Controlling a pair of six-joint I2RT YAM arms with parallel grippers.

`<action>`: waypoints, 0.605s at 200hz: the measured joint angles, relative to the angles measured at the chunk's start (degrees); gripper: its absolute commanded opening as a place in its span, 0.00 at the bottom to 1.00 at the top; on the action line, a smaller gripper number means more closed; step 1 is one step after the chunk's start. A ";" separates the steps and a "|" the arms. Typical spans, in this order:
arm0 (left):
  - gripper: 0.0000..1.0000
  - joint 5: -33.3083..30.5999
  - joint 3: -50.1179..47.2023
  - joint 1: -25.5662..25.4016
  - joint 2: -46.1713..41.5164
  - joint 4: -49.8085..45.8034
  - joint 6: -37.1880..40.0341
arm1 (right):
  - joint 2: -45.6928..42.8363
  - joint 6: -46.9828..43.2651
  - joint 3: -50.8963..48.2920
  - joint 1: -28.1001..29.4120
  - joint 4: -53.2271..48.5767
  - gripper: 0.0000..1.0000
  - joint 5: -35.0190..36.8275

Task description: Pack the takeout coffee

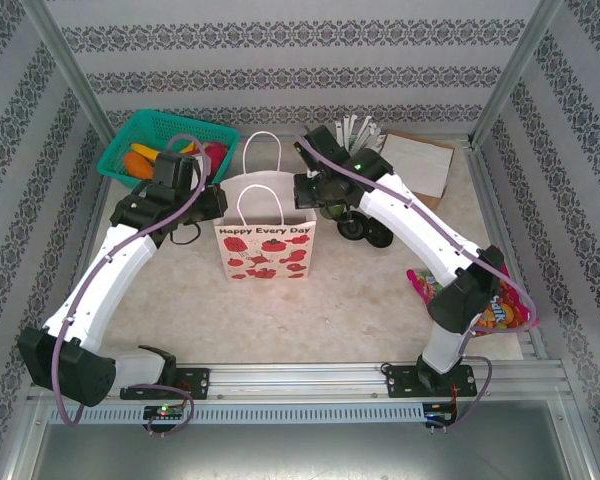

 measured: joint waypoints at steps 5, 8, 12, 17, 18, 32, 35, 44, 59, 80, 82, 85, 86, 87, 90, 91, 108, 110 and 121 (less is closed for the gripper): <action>0.11 -0.20 -0.09 -0.02 0.00 0.17 -0.55 | 0.39 -0.20 0.44 -0.33 0.15 0.01 -0.61; 0.11 -0.22 -0.15 -0.02 0.00 0.22 -0.85 | 0.63 -0.31 0.81 -0.59 0.15 0.02 -0.94; 0.12 -0.39 -0.22 -0.02 0.00 0.26 -1.22 | 0.85 -0.48 1.18 -0.83 0.09 0.02 -1.29; 0.12 -0.42 -0.35 0.00 0.00 0.37 -1.57 | 1.14 -0.68 1.60 -1.09 0.04 0.02 -1.66; 0.12 -0.42 -0.37 0.00 0.00 0.39 -1.60 | 1.25 -0.74 1.73 -1.22 0.00 0.02 -1.77; 0.13 -0.39 -0.83 -0.02 0.00 0.66 -2.43 | 2.14 -1.51 3.15 -1.68 -0.83 0.02 -2.47; 0.13 -0.39 -0.94 -0.02 0.00 0.68 -2.62 | 2.32 -1.57 3.41 -1.77 -0.98 0.03 -2.49; 0.13 -0.37 -1.07 0.00 0.11 0.63 -2.82 | 2.73 -1.90 4.20 -1.95 -1.60 0.05 -2.60; 0.12 -0.26 -1.05 -0.02 0.59 0.70 -2.97 | 3.06 -1.97 5.16 -1.97 -2.80 0.07 -2.69; 0.12 1.66 -0.52 0.00 2.43 0.79 -3.04 | 3.26 -1.97 6.47 -2.05 -5.11 0.14 -2.69; 0.12 1.88 -0.42 0.00 2.58 0.79 -3.04 | 3.26 -1.99 6.51 -2.05 -5.31 0.15 -2.67; 0.12 2.43 -0.28 -0.02 2.97 0.90 -3.06 | 3.26 -1.90 6.58 -2.05 -5.53 0.16 -2.64; 0.12 2.67 -0.20 0.00 3.15 0.94 -3.06 | 3.26 -2.01 6.58 -2.05 -5.57 0.16 -2.64; 0.12 2.75 -0.15 0.00 3.23 0.98 -3.06 | 3.26 -2.05 6.60 -2.05 -5.64 0.17 -2.62; 0.12 3.21 0.00 -0.02 3.54 1.07 -3.06 | 3.26 -2.10 6.60 -2.05 -5.84 0.19 -2.64; 0.12 3.52 0.09 0.00 3.74 1.16 -3.08 | 3.26 -1.99 6.60 -2.05 -5.99 0.20 -2.60; 0.11 6.40 1.20 0.00 5.55 1.70 -3.52 | 3.26 -2.71 6.60 -2.05 -6.93 0.32 -1.84; 0.11 6.73 1.31 -0.02 5.75 1.79 -3.65 | 3.26 -2.58 6.60 -2.05 -7.04 0.35 -1.70; 0.11 8.04 1.84 -0.02 6.64 2.27 -4.17 | 3.13 -3.06 6.60 -2.36 -7.37 0.50 -0.94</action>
